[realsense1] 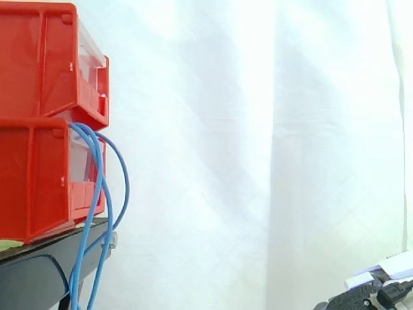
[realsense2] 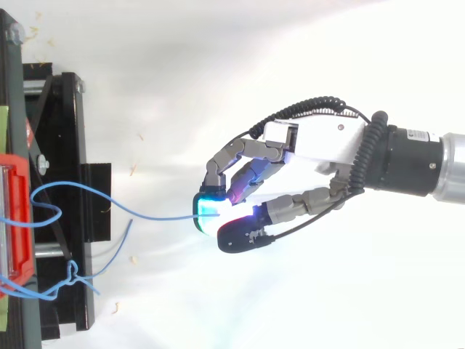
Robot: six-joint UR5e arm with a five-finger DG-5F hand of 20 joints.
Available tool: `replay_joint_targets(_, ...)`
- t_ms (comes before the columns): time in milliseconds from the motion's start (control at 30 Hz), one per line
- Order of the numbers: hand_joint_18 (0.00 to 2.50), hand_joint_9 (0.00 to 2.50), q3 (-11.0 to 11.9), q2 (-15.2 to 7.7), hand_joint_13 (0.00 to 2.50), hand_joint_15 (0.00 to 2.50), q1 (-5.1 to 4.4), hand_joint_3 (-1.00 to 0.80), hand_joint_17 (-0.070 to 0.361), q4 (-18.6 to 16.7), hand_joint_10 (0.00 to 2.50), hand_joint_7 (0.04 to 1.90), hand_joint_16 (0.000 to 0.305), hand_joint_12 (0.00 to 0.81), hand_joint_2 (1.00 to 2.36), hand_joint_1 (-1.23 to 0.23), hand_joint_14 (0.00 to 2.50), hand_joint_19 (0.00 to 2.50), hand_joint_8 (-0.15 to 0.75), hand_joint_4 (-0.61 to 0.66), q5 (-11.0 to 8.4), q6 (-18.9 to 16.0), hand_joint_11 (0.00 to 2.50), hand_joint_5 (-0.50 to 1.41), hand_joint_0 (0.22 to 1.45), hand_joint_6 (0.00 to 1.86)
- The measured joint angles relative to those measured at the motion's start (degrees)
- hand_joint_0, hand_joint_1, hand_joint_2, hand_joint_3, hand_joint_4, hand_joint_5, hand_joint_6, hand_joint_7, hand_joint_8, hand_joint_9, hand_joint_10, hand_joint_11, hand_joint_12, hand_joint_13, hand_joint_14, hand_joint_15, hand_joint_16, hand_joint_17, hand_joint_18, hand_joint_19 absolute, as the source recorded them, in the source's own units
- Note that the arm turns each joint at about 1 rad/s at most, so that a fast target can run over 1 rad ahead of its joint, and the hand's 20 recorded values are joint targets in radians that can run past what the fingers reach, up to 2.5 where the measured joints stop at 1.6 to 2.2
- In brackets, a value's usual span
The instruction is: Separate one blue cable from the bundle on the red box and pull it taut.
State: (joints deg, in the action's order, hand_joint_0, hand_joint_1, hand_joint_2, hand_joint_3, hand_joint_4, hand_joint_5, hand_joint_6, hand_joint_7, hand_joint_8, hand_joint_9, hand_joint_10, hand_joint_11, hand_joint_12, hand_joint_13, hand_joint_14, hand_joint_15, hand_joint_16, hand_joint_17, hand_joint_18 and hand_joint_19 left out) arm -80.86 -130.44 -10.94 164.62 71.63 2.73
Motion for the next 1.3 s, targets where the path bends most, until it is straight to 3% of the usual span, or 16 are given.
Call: replay_joint_targets(1300,0.56,0.92,0.00,0.00,0.77,0.34,0.03,-0.09,0.153,0.00,0.01,0.94,0.068,0.411,1.15,-0.84,0.01,0.37,0.294,0.05,0.00,0.01,0.19,-0.05,0.57,0.88)
